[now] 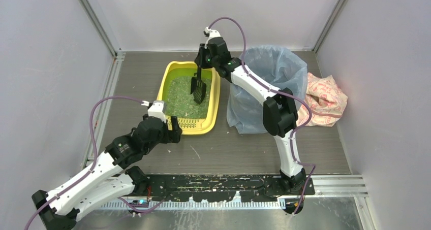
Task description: Clean the litter box
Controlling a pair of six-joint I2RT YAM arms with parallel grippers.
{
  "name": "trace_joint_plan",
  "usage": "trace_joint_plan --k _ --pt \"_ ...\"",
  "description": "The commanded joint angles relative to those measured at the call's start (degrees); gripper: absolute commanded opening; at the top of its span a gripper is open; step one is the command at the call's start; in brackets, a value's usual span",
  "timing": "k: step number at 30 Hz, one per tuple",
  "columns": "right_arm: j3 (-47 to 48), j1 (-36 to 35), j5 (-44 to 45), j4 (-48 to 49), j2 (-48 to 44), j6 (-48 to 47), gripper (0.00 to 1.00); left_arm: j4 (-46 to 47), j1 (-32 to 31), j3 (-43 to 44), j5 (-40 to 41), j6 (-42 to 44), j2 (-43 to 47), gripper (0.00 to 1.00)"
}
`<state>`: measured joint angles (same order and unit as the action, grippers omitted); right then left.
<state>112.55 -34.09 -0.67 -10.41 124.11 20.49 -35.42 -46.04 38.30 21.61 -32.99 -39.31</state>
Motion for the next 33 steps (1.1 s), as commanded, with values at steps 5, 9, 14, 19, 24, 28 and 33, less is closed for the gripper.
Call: trace_joint_plan --k 5,9,14,19,24,28,33 --pt "-6.79 -0.17 -7.22 14.39 -8.07 3.24 0.0 0.21 0.16 0.78 3.55 -1.93 1.94 0.81" --pt "-9.77 -0.96 -4.77 15.85 -10.54 -1.34 0.01 0.74 0.17 0.85 4.57 -2.01 3.32 0.81" --pt "-9.59 -2.52 -0.79 13.31 -10.22 -7.06 0.0 0.46 0.16 1.45 4.67 -1.92 3.23 0.81" --pt "-10.42 -2.57 -3.89 15.49 -12.03 -5.82 0.01 0.78 0.16 2.89 7.72 -3.3 3.46 0.79" --pt "-8.37 -2.52 -11.52 15.34 -11.8 -2.03 0.0 1.24 0.16 6.97 9.74 1.63 4.31 0.84" --pt "-10.38 -2.71 -16.63 18.37 -13.79 1.49 0.0 -0.39 0.15 10.52 10.38 5.55 3.64 0.87" --pt "-10.52 -2.71 -21.28 16.34 -16.08 2.78 0.0 -0.58 0.16 11.79 10.3 6.46 3.93 0.87"
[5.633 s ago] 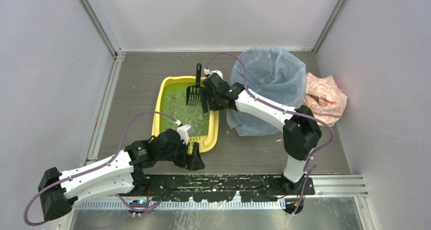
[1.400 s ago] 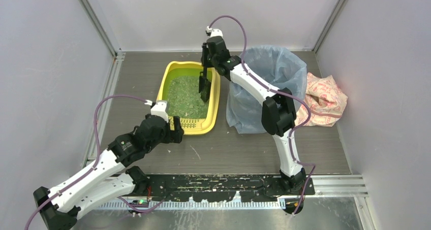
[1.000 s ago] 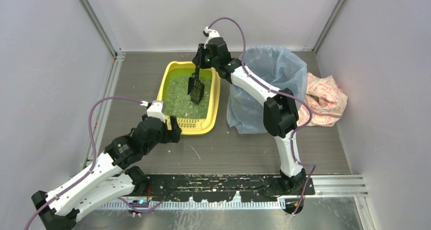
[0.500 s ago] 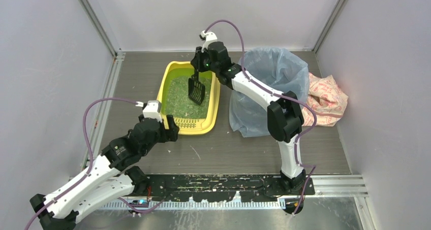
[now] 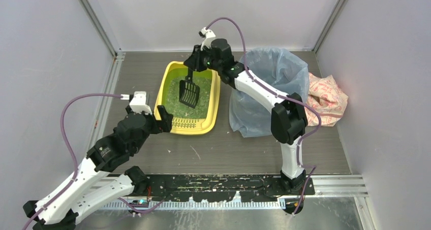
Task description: Clean the litter box
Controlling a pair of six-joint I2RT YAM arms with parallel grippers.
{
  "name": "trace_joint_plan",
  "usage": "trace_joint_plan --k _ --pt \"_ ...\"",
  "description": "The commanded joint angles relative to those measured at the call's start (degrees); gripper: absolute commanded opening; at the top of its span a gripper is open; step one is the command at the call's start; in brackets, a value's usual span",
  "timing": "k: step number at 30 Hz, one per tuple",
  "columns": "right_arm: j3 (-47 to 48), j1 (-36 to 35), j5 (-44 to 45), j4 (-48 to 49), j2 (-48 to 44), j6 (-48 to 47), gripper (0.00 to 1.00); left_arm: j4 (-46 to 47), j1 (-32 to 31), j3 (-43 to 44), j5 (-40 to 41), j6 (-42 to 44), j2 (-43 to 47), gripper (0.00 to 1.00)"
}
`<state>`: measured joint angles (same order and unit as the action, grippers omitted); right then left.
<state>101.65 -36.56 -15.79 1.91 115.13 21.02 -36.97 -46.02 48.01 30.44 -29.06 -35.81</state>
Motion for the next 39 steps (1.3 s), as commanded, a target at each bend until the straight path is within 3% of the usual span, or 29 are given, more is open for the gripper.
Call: trace_joint_plan --k 1,9,16,24,29,32,39 --pt "0.04 -0.29 -7.12 4.0 -7.64 2.42 0.0 1.29 0.14 2.08 0.94 2.53 0.69 0.87" --pt "-0.85 -0.61 -9.93 -0.63 -11.68 1.42 0.0 2.46 0.1 3.58 -3.8 2.08 0.91 0.87" --pt "-4.87 -2.2 -10.64 -6.29 -18.12 -0.69 0.0 8.57 0.14 5.06 -8.9 6.67 1.67 0.86" --pt "-14.2 -4.16 -14.54 -8.22 -28.73 -0.34 0.0 12.66 0.15 11.86 -23.65 7.93 -6.31 0.81" --pt "-18.82 -4.93 -17.72 -9.46 -35.46 1.06 0.0 16.75 0.13 11.43 -35.22 6.23 -8.91 0.81" --pt "-21.76 -5.11 -18.9 -8.11 -39.16 2.52 0.0 22.07 0.13 8.51 -41.61 3.89 -9.59 0.74" --pt "-25.83 -5.99 -20.36 -9.7 -42.99 3.37 0.0 29.19 0.14 4.36 -45.64 -0.27 -7.37 0.69"
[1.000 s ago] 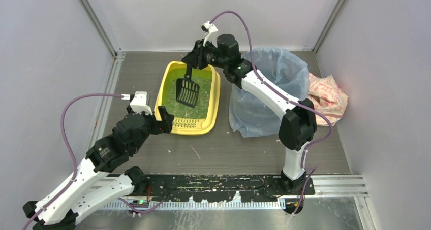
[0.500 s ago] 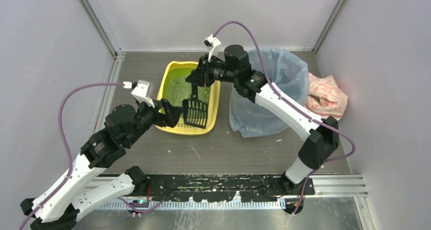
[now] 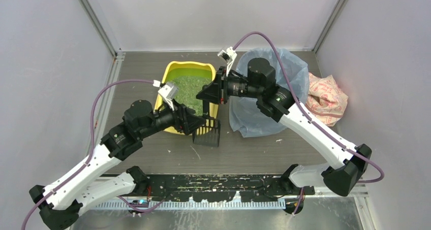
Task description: Clean the litter box
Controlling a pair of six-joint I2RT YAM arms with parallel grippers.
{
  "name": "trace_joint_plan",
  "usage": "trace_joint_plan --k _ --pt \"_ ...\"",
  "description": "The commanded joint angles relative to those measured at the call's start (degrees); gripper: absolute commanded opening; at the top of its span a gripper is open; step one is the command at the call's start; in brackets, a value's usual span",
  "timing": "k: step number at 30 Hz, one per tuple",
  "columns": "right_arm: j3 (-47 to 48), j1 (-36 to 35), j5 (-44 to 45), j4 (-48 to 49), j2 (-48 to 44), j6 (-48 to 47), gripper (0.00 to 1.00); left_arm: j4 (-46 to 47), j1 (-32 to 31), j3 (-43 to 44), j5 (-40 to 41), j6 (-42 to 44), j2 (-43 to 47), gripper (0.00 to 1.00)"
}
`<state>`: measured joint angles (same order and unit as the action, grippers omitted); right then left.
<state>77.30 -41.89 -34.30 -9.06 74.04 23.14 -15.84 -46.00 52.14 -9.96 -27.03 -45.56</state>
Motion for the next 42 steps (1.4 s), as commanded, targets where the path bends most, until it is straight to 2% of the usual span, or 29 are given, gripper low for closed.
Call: trace_joint_plan --k 1,10,14,22,23,25,27,30,32,36,42 --pt "-1.87 -0.79 -1.9 0.84 -2.03 1.23 0.0 7.57 0.12 0.65 -5.66 -2.12 2.45 0.68" --pt "-4.13 -4.09 -1.01 -0.87 -1.76 0.48 0.01 9.49 0.12 1.06 -9.43 -3.93 1.2 0.55" --pt "-4.28 -5.44 -0.45 -1.35 -1.74 -0.02 0.0 11.66 0.05 -0.38 -9.74 -4.19 -0.33 0.29" --pt "-4.49 -6.88 -1.84 -0.86 -1.23 0.32 0.0 18.7 0.11 -3.91 -11.97 -7.68 -2.35 0.25" --pt "-4.66 -6.89 -1.56 -0.87 -1.15 0.17 0.0 18.67 0.12 -3.97 -12.08 -7.69 -1.96 0.3" --pt "-4.79 -6.86 -1.13 -1.13 -0.74 -0.17 0.0 18.32 0.12 -4.11 -12.44 -7.69 -1.07 0.5" --pt "-4.88 -6.89 -1.74 -0.22 -0.27 0.28 0.0 18.26 0.12 -4.55 -13.06 -7.8 0.12 0.63" --pt "-4.99 -6.89 -3.11 2.05 0.39 1.7 0.0 19.48 0.1 -5.64 -14.95 -8.35 1.77 0.7" --pt "-4.81 -6.98 -4.18 2.97 0.6 2.77 0.0 19.72 0.1 -6.26 -15.11 -8.52 2.42 0.65" --pt "-5.06 -7.19 -5.75 3.91 -0.29 3.77 0.0 20.58 0.11 -7.58 -15.37 -8.35 2.87 0.39" --pt "-7.16 -7.33 -8.34 6.5 -2.71 5.73 0.0 23.59 0.11 -8.44 -16.55 -9.14 2.06 0.21"
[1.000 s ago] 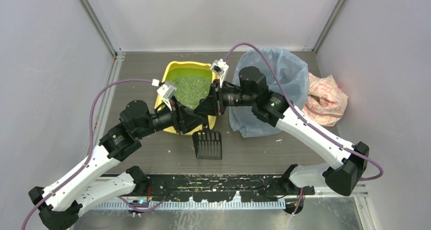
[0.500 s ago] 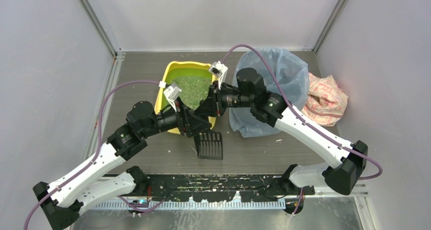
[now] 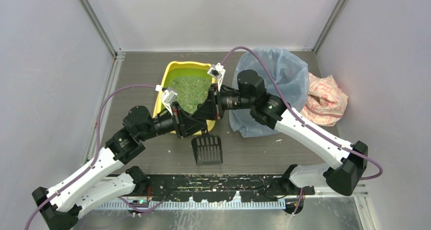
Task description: Clean the litter box
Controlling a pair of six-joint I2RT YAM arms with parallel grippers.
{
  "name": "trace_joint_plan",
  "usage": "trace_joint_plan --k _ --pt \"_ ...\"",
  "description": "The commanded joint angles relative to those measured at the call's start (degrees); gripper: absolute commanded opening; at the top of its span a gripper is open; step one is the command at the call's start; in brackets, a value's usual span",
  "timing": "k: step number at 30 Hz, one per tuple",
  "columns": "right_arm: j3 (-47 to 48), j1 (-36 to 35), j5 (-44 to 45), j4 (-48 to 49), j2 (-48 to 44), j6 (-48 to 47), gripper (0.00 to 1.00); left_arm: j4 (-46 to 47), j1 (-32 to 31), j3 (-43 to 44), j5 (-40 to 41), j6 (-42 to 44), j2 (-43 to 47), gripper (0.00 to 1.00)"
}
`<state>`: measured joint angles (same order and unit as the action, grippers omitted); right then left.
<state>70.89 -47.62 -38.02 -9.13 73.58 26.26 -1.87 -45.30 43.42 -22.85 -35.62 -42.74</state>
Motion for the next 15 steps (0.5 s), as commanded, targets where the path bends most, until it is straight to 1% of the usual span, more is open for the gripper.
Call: trace_joint_plan --k 1,2,3,4,7,11,13,15 --pt "-0.97 -1.6 -4.91 6.57 -2.44 2.69 0.0 9.99 -0.63 0.27 -3.82 -0.67 -1.03 0.1" --pt "-1.2 -1.6 -4.95 6.58 -2.58 2.7 0.0 10.49 -0.59 0.14 -4.17 -0.75 -1.32 0.03" --pt "-1.5 -1.6 -4.79 6.55 -2.83 2.62 0.0 10.89 -0.59 -0.14 -4.29 -0.83 -1.41 0.0" --pt "-1.78 -1.6 -4.33 6.41 -3.14 2.29 0.03 11.62 -0.58 -0.55 -4.05 -0.93 -1.34 0.0" --pt "-2.12 -1.6 -0.98 5.46 -4.22 0.78 0.31 11.22 -0.58 -1.44 -1.17 -0.7 -0.15 0.0" --pt "-2.29 -1.6 6.28 5.3 -6.02 -0.42 0.57 4.38 -0.58 -0.56 5.35 1.29 2.02 0.0" --pt "-3.66 -1.58 11.66 7.47 -7.49 -0.51 0.63 2.36 -0.58 -0.66 7.74 2.19 3.63 0.0" --pt "-5.1 -1.62 14.33 8.74 -8.96 -1.09 0.64 2.02 -0.59 -1.18 9.41 2.83 5.96 0.0"
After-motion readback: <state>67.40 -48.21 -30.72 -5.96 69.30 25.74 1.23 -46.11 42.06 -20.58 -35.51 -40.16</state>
